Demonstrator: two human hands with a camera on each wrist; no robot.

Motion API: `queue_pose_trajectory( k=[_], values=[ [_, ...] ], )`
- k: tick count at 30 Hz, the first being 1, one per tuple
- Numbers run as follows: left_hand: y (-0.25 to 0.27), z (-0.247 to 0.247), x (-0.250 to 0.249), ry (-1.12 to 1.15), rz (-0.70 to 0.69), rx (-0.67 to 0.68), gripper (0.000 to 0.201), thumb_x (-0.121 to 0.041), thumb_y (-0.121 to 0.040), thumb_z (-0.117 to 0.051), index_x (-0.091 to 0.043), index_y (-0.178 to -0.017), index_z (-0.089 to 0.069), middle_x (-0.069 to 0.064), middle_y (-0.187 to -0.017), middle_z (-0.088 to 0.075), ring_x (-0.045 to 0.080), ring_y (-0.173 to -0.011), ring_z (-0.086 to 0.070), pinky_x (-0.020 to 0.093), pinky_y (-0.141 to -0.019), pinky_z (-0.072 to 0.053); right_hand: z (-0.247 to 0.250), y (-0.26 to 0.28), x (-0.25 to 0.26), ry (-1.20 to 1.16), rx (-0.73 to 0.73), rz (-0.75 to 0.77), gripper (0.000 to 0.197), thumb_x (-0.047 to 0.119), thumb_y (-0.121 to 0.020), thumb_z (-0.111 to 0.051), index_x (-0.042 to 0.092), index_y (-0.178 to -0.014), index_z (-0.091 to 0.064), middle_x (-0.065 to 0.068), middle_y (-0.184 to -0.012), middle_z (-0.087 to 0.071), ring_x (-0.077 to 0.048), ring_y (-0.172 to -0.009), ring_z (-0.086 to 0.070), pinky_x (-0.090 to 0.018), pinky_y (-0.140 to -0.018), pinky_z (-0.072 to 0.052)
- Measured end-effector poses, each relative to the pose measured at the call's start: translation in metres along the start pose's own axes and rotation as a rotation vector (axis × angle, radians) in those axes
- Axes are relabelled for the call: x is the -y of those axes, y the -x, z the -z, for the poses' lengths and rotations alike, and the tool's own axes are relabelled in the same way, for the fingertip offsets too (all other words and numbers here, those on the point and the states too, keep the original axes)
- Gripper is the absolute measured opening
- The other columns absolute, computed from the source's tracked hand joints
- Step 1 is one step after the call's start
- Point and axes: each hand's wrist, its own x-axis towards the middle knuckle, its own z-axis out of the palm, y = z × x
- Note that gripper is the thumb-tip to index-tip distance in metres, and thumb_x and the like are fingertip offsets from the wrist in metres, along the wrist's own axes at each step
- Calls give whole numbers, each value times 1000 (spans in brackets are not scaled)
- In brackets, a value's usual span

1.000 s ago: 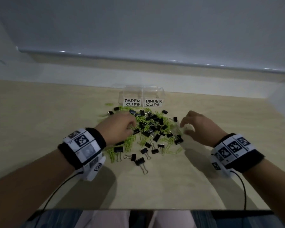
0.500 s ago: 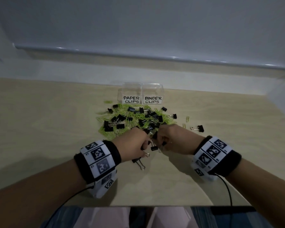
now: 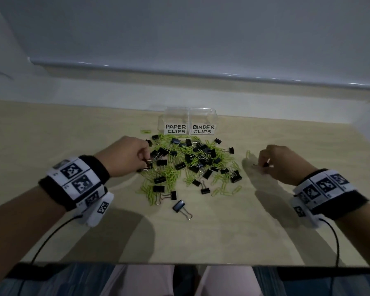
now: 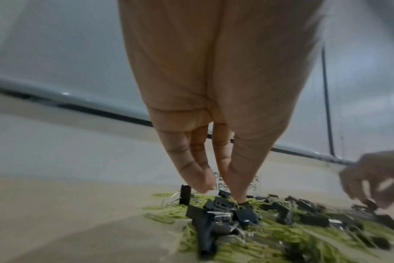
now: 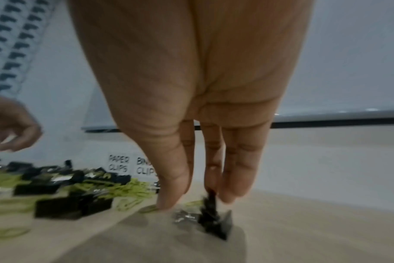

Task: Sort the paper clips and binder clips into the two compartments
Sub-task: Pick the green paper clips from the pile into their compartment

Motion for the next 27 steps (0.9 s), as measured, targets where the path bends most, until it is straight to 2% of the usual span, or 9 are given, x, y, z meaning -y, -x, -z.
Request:
queue_pose_trajectory(
  k=[3, 6, 8, 10, 12, 15, 19, 24, 27],
  values=[
    [9, -11, -23, -20, -115, 48, 14, -27, -80, -73, -25, -90, -63, -10, -91, -57, 8, -82, -56, 20, -69, -44, -4, 6, 35, -34, -65, 156, 6, 20, -82, -68, 18, -87, -66, 2, -93, -54, -14, -79, -53, -25, -72, -43],
    [19, -35, -56, 18, -248, 258, 27, -32, -76, -76, -27, -101, -64, -13, -98, -57, 0, -84, -54, 16, -70, -45, -8, 14, 89, -197, 23, 326, 6, 18, -84, -65, 14, -82, -68, 2, -84, -62, -12, -73, -58, -25, -69, -50],
    [21, -50, -69, -102, -359, 360, 32, -29, -77, -76, -21, -106, -64, -8, -102, -58, 8, -90, -55, 24, -76, -48, -15, 14, 116, -202, 112, 365, 9, 23, -82, -65, 15, -79, -67, 1, -79, -64, -13, -71, -58, -26, -66, -51],
    [20, -55, -76, -183, -410, 406, 30, -22, -79, -74, -14, -106, -63, -1, -104, -59, 17, -93, -56, 34, -81, -48, -23, 10, 132, -149, 139, 370, 9, 22, -77, -65, 14, -73, -63, -3, -79, -63, -20, -70, -58, -38, -66, -53],
    [20, -55, -76, -190, -444, 389, 21, -14, -81, -68, -11, -101, -64, 2, -101, -60, 19, -90, -56, 37, -80, -48, -25, 8, 138, -124, 159, 370, 9, 19, -72, -64, 12, -68, -59, -7, -77, -62, -24, -69, -58, -40, -63, -53],
    [22, -46, -72, -153, -460, 298, 17, -11, -81, -58, -15, -96, -65, -1, -97, -61, 15, -85, -57, 30, -75, -48, -20, 8, 135, -173, 188, 367, 8, 13, -70, -68, 16, -69, -61, 1, -74, -62, -16, -67, -56, -27, -59, -47],
    [17, -17, -44, -12, -293, 110, 13, -18, -82, -63, -22, -95, -64, -10, -87, -58, 2, -72, -53, 16, -64, -42, 0, 7, 96, -242, 108, 242, 13, 7, -74, -64, 18, -71, -59, 6, -74, -59, -11, -71, -56, -15, -60, -43],
    [6, 7, 3, -172, -55, -31, 14, -20, -85, -63, -19, -99, -60, -2, -93, -59, 9, -72, -51, 20, -58, -37, 9, -1, 26, -140, -20, 22, 16, 3, -72, -63, 17, -73, -57, -3, -81, -58, -25, -79, -60, -25, -65, -39],
    [7, -3, -1, -258, -77, -42, 16, -30, -87, -63, -22, -99, -59, -5, -98, -56, 10, -79, -51, 22, -65, -36, 3, 0, 25, -87, -35, 64, 11, 10, -78, -66, 19, -81, -60, -1, -88, -56, -21, -82, -58, -24, -68, -40]
  ],
)
